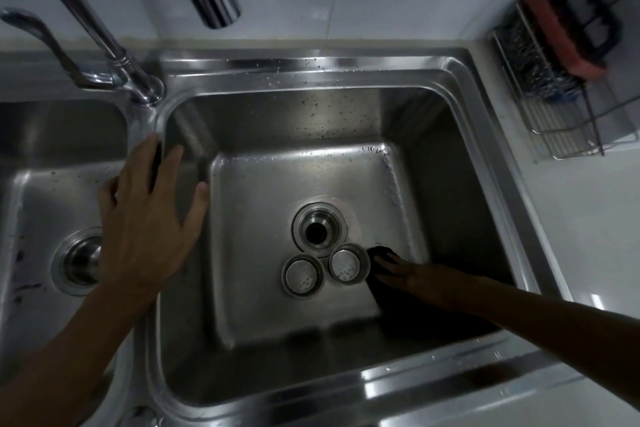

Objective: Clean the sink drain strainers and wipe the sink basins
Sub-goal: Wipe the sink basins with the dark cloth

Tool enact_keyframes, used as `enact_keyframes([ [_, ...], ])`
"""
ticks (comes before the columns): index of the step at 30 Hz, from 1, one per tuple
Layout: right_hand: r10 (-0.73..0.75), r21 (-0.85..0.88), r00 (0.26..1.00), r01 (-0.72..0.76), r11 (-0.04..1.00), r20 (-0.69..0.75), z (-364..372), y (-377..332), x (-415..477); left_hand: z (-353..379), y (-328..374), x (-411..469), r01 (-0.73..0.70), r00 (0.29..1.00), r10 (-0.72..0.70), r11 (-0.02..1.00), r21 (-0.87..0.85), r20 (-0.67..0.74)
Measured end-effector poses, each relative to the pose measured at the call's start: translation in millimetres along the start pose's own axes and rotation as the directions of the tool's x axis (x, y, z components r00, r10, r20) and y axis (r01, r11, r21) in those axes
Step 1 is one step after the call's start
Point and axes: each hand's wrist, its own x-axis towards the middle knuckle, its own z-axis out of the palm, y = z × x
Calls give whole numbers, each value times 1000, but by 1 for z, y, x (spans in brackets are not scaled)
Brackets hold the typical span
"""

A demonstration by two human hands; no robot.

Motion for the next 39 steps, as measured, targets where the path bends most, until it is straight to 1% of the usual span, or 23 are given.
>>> enact_keyframes([
  [3, 92, 0, 982, -93, 996, -166, -4, 11, 22, 2, -1, 0, 8, 1000, -8, 1000, 10, -7],
  [5, 161, 28, 939, -160, 987, -304, -11, 23, 43, 2, -1, 1, 13, 1000, -13, 1000, 23, 6],
  [6, 223, 69, 901, -213, 975, -372, -16, 30, 54, 2, 0, 2, 19, 1000, -19, 1000, 21, 25],
  [7, 310, 139, 848, -277, 951, -431, -23, 35, 65, 1, 1, 2, 25, 999, -26, 1000, 19, 45],
  [9, 496, 320, 705, -380, 868, -508, -41, 46, 90, -1, 3, 2, 38, 996, -40, 999, 28, 75],
  [12, 691, 516, 517, -461, 722, -506, -64, 49, 126, -4, 6, 4, 64, 986, -73, 996, 67, 150],
  [14, 790, 666, 395, -429, 610, -469, -75, 40, 145, -6, 9, 5, 64, 983, -78, 994, 90, 164],
  [16, 840, 757, 326, -374, 536, -434, -92, 27, 162, -8, 12, 5, 75, 979, -92, 993, 96, 181],
  [19, 874, 805, 291, -355, 476, -388, -125, 0, 191, -12, 15, 5, 104, 970, -119, 991, 81, 210],
  [21, 880, 812, 306, -359, 460, -363, -144, -29, 211, -13, 15, 5, 118, 968, -132, 990, 78, 213],
  [22, 870, 808, 323, -350, 475, -371, -150, -48, 220, -13, 15, 5, 121, 967, -137, 989, 87, 215],
  [25, 793, 778, 406, -252, 575, -455, -163, -110, 246, -11, 13, 4, 97, 970, -127, 984, 149, 206],
  [28, 653, 705, 513, -124, 698, -556, -170, -165, 268, -7, 12, 4, 90, 974, -129, 975, 204, 188],
  [29, 608, 688, 551, -82, 721, -571, -171, -177, 271, -6, 11, 4, 87, 974, -129, 972, 217, 188],
  [31, 540, 686, 600, 20, 728, -591, -175, -185, 270, -4, 10, 5, 80, 973, -126, 970, 228, 192],
  [32, 519, 692, 601, 81, 717, -608, -174, -185, 267, -4, 9, 5, 78, 973, -124, 970, 230, 193],
  [33, 499, 713, 609, 163, 682, -617, -173, -186, 264, -4, 8, 5, 79, 974, -124, 970, 229, 190],
  [34, 477, 754, 627, 293, 588, -616, -173, -188, 258, -4, 8, 4, 84, 975, -126, 971, 222, 183],
  [35, 463, 800, 657, 431, 417, -595, -174, -190, 251, -5, 8, 3, 88, 976, -126, 974, 207, 177],
  [36, 453, 830, 701, 516, 211, -551, -179, -195, 244, -5, 9, 3, 92, 978, -124, 978, 187, 169],
  [37, 453, 840, 749, 543, -2, -484, -189, -198, 240, -5, 10, 2, 97, 980, -124, 981, 167, 157],
  [38, 468, 821, 792, 530, -211, -391, -205, -199, 234, -6, 9, 2, 106, 982, -127, 983, 148, 143],
  [39, 490, 766, 828, 494, -412, -271, -224, -197, 228, -6, 9, 2, 119, 982, -136, 984, 129, 132],
])
